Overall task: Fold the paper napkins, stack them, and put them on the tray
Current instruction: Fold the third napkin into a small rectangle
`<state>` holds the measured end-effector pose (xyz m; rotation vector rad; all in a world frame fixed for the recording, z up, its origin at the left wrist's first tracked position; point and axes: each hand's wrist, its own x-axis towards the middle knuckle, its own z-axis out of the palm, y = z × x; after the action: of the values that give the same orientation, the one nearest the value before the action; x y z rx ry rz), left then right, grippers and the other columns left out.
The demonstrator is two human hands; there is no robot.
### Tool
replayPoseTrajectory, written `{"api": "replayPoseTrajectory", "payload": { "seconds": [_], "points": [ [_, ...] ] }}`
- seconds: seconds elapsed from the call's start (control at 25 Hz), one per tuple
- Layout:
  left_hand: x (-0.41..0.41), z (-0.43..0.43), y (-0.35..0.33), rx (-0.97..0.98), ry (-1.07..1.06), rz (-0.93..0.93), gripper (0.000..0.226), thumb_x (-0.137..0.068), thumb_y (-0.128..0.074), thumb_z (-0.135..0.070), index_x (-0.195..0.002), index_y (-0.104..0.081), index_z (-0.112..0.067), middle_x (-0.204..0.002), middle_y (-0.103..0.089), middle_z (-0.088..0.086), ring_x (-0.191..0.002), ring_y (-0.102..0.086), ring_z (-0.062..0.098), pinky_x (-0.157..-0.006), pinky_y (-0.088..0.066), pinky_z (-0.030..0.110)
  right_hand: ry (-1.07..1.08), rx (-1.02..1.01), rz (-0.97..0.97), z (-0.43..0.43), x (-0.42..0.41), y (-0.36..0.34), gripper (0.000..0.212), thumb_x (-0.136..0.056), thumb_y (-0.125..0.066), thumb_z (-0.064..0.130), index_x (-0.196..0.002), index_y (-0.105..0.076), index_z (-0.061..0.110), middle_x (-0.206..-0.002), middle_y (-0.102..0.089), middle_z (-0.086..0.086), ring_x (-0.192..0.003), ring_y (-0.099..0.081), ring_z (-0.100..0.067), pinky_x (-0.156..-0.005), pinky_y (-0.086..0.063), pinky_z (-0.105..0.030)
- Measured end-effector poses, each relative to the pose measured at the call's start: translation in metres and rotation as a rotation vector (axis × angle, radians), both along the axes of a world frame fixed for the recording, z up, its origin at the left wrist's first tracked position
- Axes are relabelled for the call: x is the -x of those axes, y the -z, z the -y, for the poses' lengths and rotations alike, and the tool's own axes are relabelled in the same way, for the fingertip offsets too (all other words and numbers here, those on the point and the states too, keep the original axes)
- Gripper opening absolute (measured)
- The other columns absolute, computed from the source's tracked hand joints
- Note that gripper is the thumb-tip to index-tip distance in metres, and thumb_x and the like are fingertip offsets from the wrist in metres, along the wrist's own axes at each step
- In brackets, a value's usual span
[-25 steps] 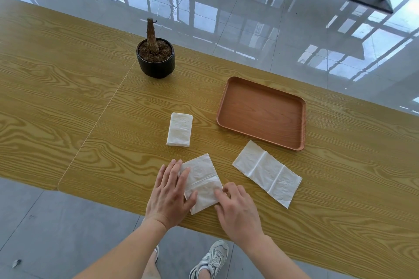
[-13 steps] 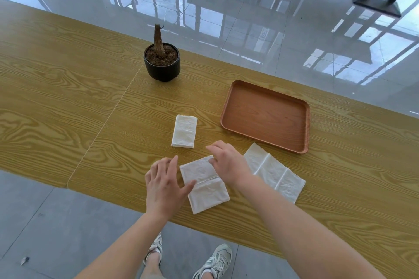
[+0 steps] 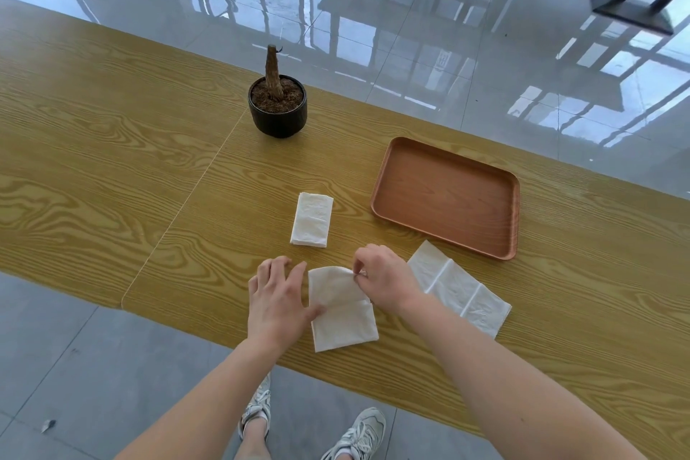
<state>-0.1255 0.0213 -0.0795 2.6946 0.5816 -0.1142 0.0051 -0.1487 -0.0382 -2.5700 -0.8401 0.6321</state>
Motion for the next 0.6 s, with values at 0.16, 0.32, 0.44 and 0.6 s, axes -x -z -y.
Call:
{"api": "replayPoseTrajectory", "payload": {
  "seconds": [0.16, 0.32, 0.44, 0.6],
  "points": [
    [-0.017, 0.001, -0.011, 0.218, -0.071, -0.004, 0.077, -0.074, -0.078, -0.049, -0.142, -0.05, -0.025, -0.112, -0.059, -0.008, -0.116, -0.04, 0.02, -0.099, -0.034, 0.039, 0.107, -0.122, -0.072, 0.009, 0.003, -0.003, 0.02, -0.085, -0.063, 0.008, -0.104, -0.062, 0.016, -0.087, -0.069, 0.0, -0.082, -0.063, -0.022, -0.075, -0.054, -0.041],
    [-0.029, 0.0, -0.024, 0.32, -0.09, 0.082, 0.018, -0.083, -0.074, -0.028, -0.101, -0.074, -0.03, -0.078, -0.064, -0.015, -0.093, -0.054, 0.019, -0.087, -0.045, 0.042, 0.177, -0.178, -0.134, 0.016, 0.006, -0.007, 0.05, -0.082, -0.067, 0.005, -0.129, -0.062, 0.021, -0.086, -0.067, 0.002, -0.083, -0.064, -0.018, -0.079, -0.054, -0.035],
    [-0.025, 0.001, -0.027, 0.317, -0.061, 0.131, 0.009, -0.082, -0.075, -0.022, -0.077, -0.072, -0.029, -0.075, -0.065, -0.015, -0.087, -0.054, 0.017, -0.079, -0.046, 0.037, 0.212, -0.206, -0.147, 0.02, 0.009, -0.009, 0.042, -0.083, -0.071, 0.009, -0.123, -0.068, 0.019, -0.088, -0.069, 0.002, -0.085, -0.065, -0.015, -0.083, -0.055, -0.034],
    [-0.016, 0.002, -0.025, 0.288, 0.007, 0.214, 0.01, -0.079, -0.08, -0.017, -0.076, -0.073, -0.024, -0.078, -0.065, -0.014, -0.084, -0.053, 0.015, -0.071, -0.04, 0.026, 0.202, -0.236, -0.13, 0.026, 0.015, -0.014, 0.012, -0.089, -0.074, 0.017, -0.101, -0.076, 0.015, -0.091, -0.071, 0.002, -0.087, -0.064, -0.016, -0.083, -0.055, -0.037]
  ]
}}
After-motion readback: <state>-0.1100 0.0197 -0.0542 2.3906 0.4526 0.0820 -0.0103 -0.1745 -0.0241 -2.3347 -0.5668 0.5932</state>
